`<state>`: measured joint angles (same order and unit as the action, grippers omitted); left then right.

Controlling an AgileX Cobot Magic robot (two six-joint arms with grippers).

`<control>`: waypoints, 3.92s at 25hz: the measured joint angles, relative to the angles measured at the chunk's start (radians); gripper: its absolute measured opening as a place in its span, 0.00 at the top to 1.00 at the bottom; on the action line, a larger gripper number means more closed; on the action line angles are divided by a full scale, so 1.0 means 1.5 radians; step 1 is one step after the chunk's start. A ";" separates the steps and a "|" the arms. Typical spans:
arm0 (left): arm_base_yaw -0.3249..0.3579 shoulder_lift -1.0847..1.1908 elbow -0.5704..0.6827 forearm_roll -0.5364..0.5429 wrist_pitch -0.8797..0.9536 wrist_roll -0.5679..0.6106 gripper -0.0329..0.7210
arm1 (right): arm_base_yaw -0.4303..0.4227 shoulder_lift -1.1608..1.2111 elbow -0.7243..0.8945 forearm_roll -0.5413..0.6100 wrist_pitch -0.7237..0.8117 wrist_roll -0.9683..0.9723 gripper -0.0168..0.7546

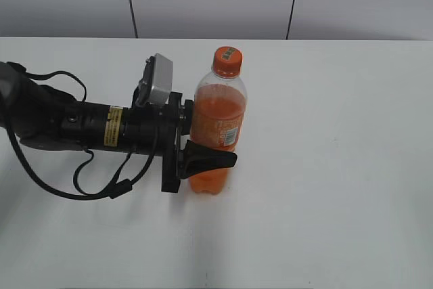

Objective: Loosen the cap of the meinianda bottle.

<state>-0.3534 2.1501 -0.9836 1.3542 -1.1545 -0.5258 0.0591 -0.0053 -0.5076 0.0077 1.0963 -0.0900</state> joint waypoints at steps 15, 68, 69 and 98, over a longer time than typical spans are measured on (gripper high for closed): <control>0.002 0.013 0.011 -0.028 -0.008 0.028 0.40 | 0.000 0.000 0.000 0.000 0.000 0.000 0.36; 0.003 0.022 0.011 -0.040 -0.025 0.029 0.40 | 0.000 0.264 -0.125 0.010 0.046 0.060 0.36; 0.003 0.022 0.011 -0.041 -0.025 0.029 0.40 | 0.000 0.294 -0.142 0.012 0.049 0.060 0.36; 0.003 0.022 0.011 -0.048 -0.024 0.029 0.40 | 0.061 0.970 -0.607 0.144 0.080 0.204 0.36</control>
<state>-0.3485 2.1833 -0.9677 1.2825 -1.1902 -0.4820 0.1508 1.4493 -1.4187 0.2239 1.2160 0.2166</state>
